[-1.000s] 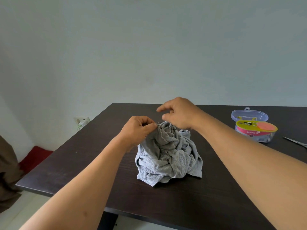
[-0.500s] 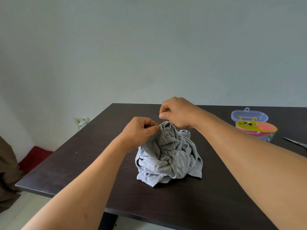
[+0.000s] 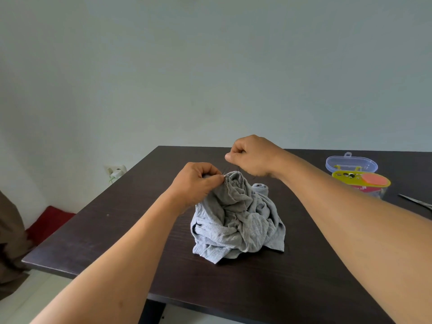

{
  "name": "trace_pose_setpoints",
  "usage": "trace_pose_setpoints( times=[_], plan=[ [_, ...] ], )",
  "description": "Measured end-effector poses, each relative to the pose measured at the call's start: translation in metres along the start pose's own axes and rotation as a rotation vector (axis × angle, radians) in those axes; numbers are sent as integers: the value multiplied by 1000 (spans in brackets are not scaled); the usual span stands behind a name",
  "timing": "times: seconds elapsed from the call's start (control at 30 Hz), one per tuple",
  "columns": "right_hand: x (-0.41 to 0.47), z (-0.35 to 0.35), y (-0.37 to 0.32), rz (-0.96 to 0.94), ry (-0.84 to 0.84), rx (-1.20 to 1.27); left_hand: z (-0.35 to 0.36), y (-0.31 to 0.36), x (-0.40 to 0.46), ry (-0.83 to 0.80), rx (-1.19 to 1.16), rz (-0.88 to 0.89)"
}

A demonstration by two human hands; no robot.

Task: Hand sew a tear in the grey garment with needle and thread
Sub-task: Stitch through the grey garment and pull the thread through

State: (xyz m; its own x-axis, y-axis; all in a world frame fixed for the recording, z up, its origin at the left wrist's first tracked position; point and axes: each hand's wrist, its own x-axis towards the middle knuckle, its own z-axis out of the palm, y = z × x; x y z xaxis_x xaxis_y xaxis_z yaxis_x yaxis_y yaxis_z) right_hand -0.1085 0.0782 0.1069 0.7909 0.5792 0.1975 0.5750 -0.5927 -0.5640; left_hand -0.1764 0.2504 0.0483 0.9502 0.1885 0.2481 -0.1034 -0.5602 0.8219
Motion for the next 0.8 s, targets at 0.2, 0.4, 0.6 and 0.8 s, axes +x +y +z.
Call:
trace_pose_setpoints(
  times=[0.2, 0.4, 0.6, 0.8],
  plan=[
    [-4, 2, -4, -2, -25, 44, 1, 1, 1, 0, 4, 6],
    [-2, 9, -2, -13, -121, -49, 2, 2, 0, -32, -5, 21],
    [0, 4, -4, -18, -13, 108, 2, 4, -1, -48, 82, 22],
    [6, 2, 2, -32, 147, 150, 0, 3, 2, -19, 11, 41]
  ],
)
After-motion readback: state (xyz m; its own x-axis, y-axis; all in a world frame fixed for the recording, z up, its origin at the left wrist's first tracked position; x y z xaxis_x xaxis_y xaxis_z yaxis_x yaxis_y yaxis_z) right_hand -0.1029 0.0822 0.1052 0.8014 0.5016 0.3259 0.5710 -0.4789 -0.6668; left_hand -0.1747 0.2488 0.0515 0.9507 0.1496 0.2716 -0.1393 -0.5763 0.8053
